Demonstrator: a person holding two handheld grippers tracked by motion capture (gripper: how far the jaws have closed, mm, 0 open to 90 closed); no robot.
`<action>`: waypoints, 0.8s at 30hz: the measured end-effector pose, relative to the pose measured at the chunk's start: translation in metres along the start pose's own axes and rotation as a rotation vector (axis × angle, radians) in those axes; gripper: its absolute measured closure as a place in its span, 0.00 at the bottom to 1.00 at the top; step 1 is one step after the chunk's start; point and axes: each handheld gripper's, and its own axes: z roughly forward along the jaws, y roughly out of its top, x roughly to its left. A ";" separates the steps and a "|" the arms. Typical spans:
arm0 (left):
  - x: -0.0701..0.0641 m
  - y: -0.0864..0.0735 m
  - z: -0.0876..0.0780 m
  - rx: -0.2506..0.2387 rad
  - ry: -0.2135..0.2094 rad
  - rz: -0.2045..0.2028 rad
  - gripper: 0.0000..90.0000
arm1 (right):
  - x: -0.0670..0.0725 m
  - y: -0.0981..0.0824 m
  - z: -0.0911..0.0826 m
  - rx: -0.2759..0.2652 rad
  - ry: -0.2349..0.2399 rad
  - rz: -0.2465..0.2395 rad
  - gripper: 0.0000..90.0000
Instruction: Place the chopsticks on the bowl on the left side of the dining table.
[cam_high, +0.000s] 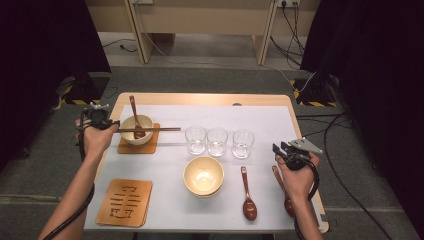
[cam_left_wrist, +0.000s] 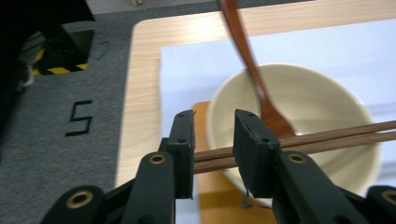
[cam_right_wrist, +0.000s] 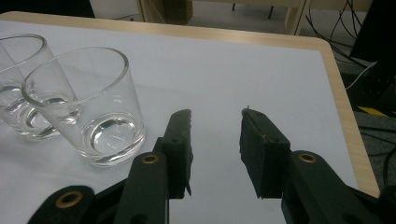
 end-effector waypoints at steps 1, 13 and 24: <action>-0.005 0.001 -0.001 -0.002 -0.015 0.005 0.73 | -0.001 0.000 0.000 0.002 0.000 -0.001 0.71; -0.057 0.012 0.002 -0.020 -0.144 0.046 0.71 | -0.002 -0.001 0.002 0.006 0.006 0.006 0.71; -0.094 0.018 0.008 -0.026 -0.203 0.101 0.69 | -0.006 -0.002 0.000 0.007 0.007 0.030 0.70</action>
